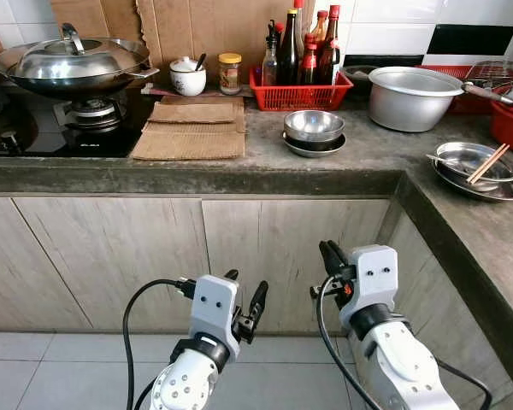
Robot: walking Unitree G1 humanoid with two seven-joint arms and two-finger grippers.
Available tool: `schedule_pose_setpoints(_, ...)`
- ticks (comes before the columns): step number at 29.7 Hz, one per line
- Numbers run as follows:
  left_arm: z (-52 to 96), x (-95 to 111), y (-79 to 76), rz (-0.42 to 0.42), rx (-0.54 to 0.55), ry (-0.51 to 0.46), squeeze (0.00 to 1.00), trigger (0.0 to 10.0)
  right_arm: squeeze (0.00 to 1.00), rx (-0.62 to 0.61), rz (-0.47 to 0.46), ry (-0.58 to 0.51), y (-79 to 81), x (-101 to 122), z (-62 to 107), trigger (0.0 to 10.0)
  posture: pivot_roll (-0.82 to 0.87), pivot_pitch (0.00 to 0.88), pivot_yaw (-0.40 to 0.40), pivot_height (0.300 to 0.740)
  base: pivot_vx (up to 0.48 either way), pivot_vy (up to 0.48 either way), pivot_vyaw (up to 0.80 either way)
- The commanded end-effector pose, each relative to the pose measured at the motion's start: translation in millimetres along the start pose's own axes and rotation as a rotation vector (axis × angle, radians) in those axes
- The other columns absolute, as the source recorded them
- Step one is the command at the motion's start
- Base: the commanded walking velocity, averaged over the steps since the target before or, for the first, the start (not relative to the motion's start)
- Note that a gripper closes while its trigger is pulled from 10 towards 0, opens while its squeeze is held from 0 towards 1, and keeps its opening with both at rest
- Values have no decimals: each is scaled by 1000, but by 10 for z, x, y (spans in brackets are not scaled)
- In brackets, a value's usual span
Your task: Kitchen organization
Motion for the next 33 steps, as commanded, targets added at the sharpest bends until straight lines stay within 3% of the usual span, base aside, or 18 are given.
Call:
schedule_pose_setpoints(1,-1,48,-5,0,0,-18,0,10000,0,-10,-2,-2,-38,19,-16,10000,-7,0,-42,740,0,0,0)
schedule_pose_setpoints(31,-1,48,-5,1,0,-19,0,10000,0,-11,-2,0,-41,19,-16,10000,-7,0,-42,740,0,0,0)
schedule_pose_setpoints(33,-19,60,-8,-1,1,-24,0,10000,0,-23,199,-33,-75,66,-32,10000,-9,0,-45,740,0,0,0)
Point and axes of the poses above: a point about 5 cm out from each wrist's last joint towards the gripper, its own z axis pointing back from the gripper into the wrist, its own x axis along the axis of the wrist's last joint, y = z × x, the point moved 2 cm from there along -z, pointing out of the wrist towards the gripper, and after that the axes turned 15 degrees about z, right-handed, at the moved point
